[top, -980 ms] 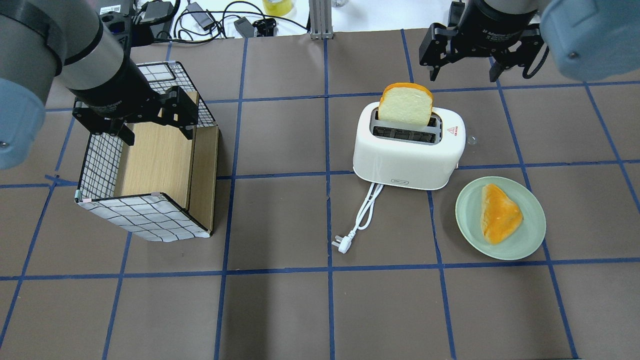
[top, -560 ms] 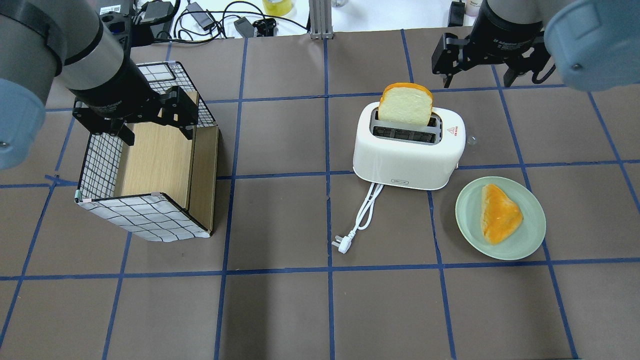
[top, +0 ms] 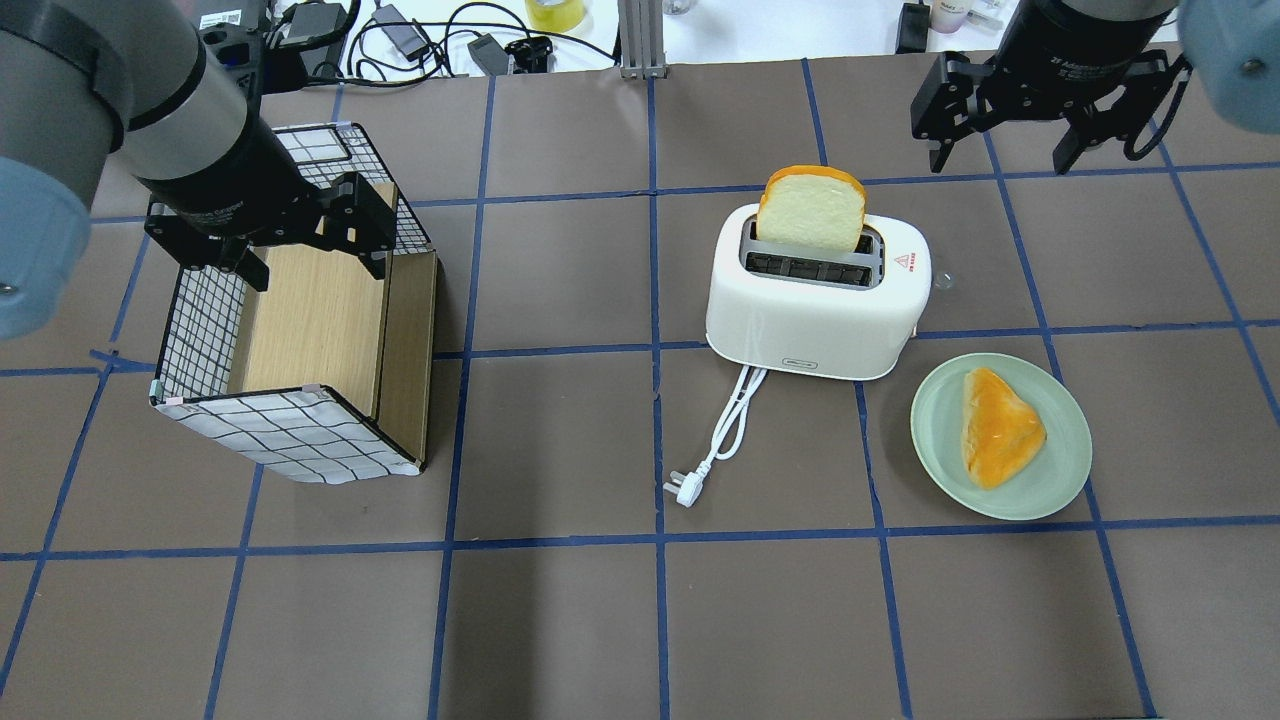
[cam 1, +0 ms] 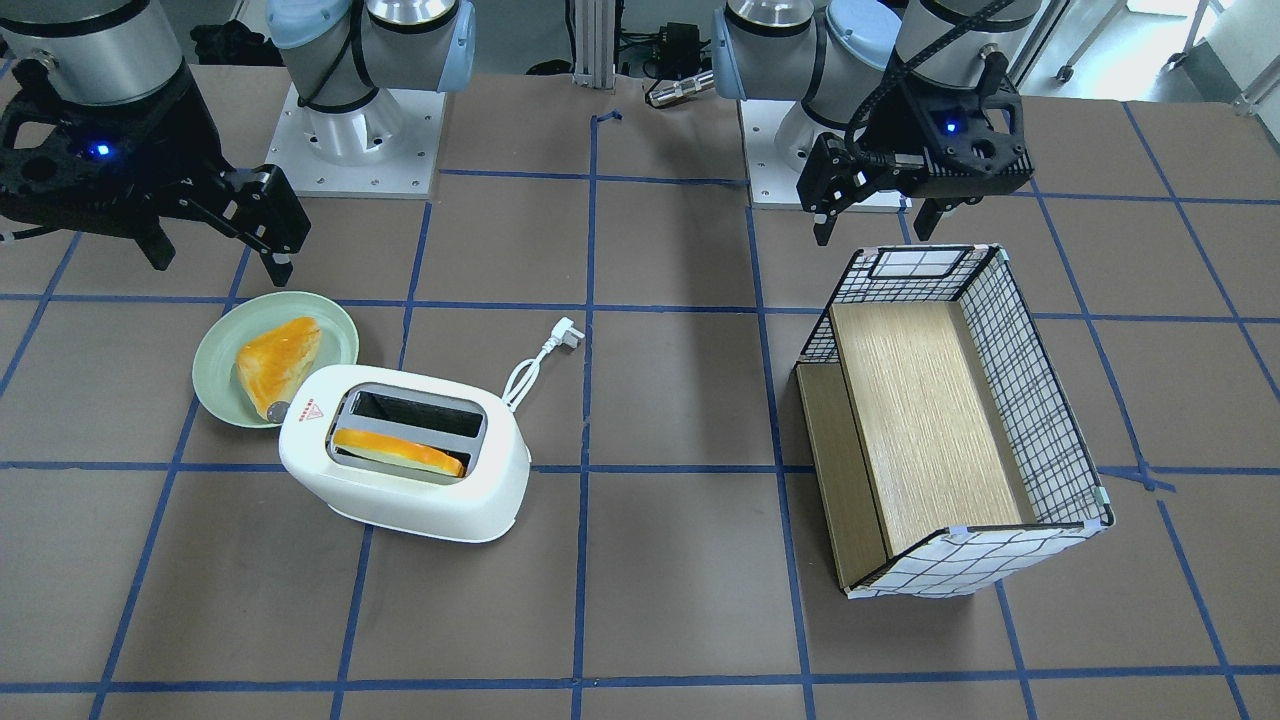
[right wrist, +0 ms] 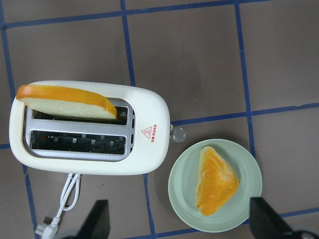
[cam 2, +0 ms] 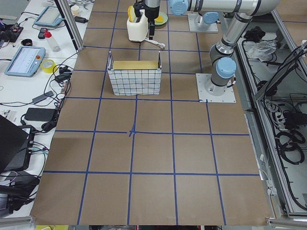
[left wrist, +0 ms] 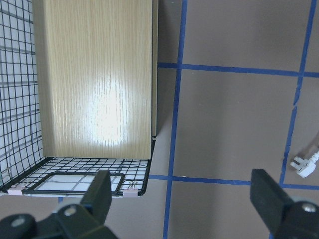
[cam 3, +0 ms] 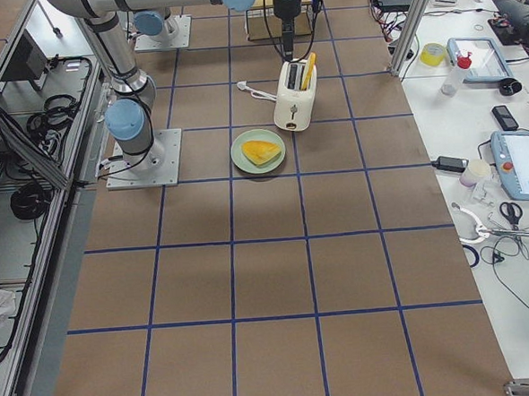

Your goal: Press toaster with right arm

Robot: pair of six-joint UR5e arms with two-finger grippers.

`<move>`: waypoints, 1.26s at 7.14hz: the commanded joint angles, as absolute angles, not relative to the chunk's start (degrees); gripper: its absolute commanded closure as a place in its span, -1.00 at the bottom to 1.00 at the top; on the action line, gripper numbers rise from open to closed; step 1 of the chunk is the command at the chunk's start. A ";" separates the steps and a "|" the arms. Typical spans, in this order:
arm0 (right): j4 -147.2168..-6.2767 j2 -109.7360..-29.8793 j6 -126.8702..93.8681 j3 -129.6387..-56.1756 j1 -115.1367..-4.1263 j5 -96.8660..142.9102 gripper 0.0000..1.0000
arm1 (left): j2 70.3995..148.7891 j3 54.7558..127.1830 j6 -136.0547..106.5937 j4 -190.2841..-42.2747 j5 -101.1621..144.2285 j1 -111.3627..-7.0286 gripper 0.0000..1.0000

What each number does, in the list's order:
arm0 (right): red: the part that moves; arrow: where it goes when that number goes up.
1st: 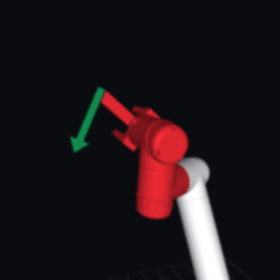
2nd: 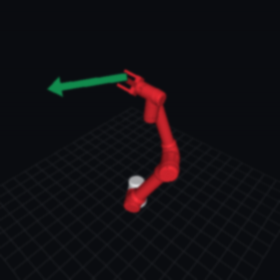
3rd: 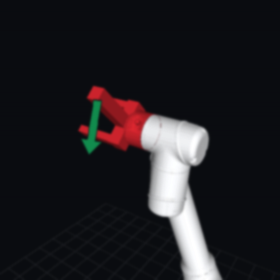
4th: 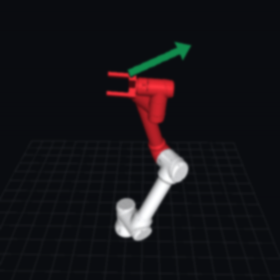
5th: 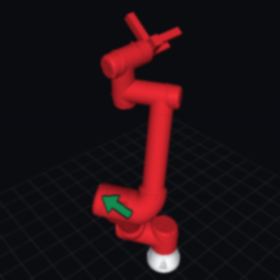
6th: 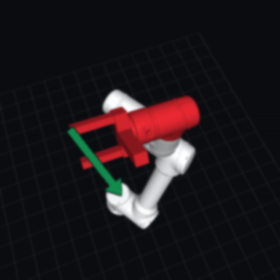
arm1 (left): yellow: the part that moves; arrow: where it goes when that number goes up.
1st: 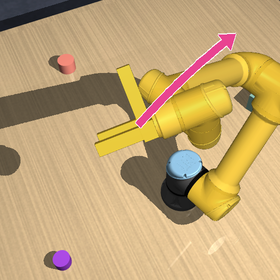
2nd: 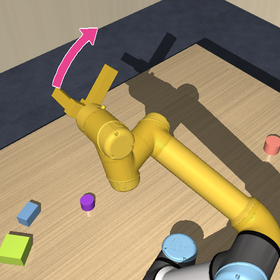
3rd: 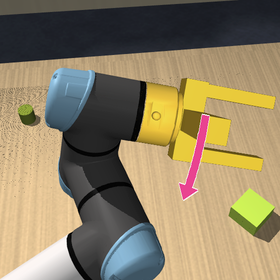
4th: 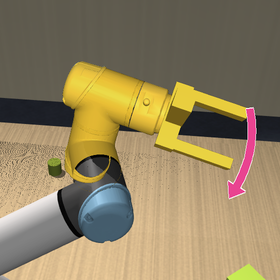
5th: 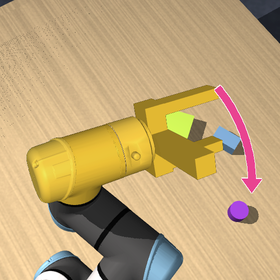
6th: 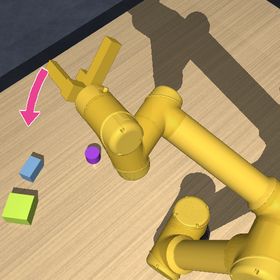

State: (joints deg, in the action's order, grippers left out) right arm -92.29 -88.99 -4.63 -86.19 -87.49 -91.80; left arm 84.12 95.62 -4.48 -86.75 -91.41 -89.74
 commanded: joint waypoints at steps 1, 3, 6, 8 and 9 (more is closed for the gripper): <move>-91.76 -88.95 -5.36 -86.13 -87.45 -87.22 -1.00 | 84.11 95.62 -4.48 -86.75 -91.41 -89.74 -1.00; -91.58 -88.94 -5.71 -86.13 -87.45 -86.04 -1.00 | 84.20 95.62 -4.48 -86.75 -91.41 -89.74 -1.00; -92.10 -88.60 -7.48 -86.31 -89.65 -89.19 -1.00 | 84.20 95.62 -4.48 -86.75 -91.41 -89.74 -1.00; -92.11 -88.33 -7.29 -86.13 -89.65 -89.21 -1.00 | 84.11 95.62 -4.48 -86.75 -91.41 -89.74 -1.00; -92.02 -88.33 -7.29 -86.13 -89.65 -89.30 -1.00 | 84.11 95.62 -4.48 -86.75 -91.41 -89.74 -1.00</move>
State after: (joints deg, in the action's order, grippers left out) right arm -92.09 -88.38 -7.33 -86.17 -89.61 -89.14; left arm 84.12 95.62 -4.48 -86.75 -91.40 -89.74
